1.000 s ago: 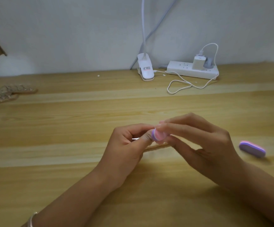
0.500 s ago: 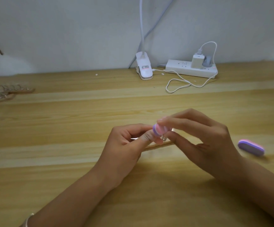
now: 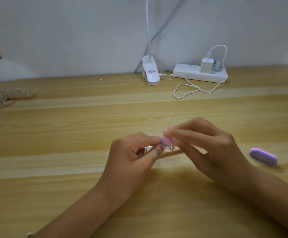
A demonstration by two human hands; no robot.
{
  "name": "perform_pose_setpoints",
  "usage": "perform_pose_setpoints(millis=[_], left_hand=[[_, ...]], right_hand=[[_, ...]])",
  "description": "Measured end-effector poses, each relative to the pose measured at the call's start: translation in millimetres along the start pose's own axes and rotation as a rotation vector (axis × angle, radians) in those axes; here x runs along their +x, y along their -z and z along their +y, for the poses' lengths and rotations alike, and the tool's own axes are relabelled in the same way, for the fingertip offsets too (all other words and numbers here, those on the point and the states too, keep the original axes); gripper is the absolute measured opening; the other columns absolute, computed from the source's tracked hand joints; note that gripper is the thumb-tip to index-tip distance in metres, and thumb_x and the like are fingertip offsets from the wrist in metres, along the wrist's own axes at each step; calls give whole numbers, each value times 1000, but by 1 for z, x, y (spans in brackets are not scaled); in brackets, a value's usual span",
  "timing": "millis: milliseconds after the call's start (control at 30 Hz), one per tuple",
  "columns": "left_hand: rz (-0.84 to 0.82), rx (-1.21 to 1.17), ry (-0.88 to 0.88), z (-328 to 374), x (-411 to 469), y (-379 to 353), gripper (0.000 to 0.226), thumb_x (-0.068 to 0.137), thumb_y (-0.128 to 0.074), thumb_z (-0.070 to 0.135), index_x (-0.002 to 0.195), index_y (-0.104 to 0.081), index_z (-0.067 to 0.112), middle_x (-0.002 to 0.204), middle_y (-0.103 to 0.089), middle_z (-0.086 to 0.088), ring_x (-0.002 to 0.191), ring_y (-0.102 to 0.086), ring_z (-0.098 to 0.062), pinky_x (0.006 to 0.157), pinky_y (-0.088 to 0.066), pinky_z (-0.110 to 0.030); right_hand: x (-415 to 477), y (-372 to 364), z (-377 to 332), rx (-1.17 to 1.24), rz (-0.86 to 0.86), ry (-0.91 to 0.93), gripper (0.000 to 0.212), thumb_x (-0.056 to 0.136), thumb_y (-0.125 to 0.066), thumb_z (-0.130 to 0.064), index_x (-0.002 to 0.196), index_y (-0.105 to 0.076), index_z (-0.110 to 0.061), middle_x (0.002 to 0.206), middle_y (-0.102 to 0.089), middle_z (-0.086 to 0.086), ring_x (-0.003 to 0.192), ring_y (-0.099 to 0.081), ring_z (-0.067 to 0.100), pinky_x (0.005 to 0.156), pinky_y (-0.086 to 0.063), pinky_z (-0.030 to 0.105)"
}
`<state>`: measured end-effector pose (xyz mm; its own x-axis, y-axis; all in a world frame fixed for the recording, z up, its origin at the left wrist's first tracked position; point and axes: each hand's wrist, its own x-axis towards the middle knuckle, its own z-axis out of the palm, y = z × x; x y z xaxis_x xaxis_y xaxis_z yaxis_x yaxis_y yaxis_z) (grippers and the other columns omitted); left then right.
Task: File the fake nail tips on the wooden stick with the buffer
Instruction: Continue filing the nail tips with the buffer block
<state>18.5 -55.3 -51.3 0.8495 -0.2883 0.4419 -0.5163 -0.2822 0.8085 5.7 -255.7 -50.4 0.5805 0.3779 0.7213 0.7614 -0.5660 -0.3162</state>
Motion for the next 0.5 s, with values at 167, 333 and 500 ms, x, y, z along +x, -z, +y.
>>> perform_pose_setpoints(millis=[167, 333, 500], left_hand=[[-23, -17, 1, 1, 0, 2, 13, 82, -75, 16, 91, -79, 24, 71, -71, 9, 56, -55, -8, 52, -43, -27], [-22, -48, 18, 3, 0, 2, 14, 80, -75, 23, 93, -80, 22, 71, -71, 3, 56, -54, -18, 51, -42, -29], [-24, -104, 56, 1, 0, 3, 8, 84, -75, 17, 89, -80, 20, 77, -73, 1, 58, -57, -26, 51, -44, -37]], right_hand=[[-1, -2, -1, 1, -52, 79, 24, 94, -61, 6, 112, -74, -2, 108, -70, 9, 103, -68, 25, 86, -54, 37], [-5, -3, -4, 4, -47, 74, 24, 92, -63, 6, 111, -74, -3, 109, -68, 7, 99, -67, 26, 84, -53, 36], [0, 4, 4, -46, -9, 52, 19, 94, -62, 5, 109, -73, 2, 105, -67, 7, 95, -67, 22, 84, -53, 32]])
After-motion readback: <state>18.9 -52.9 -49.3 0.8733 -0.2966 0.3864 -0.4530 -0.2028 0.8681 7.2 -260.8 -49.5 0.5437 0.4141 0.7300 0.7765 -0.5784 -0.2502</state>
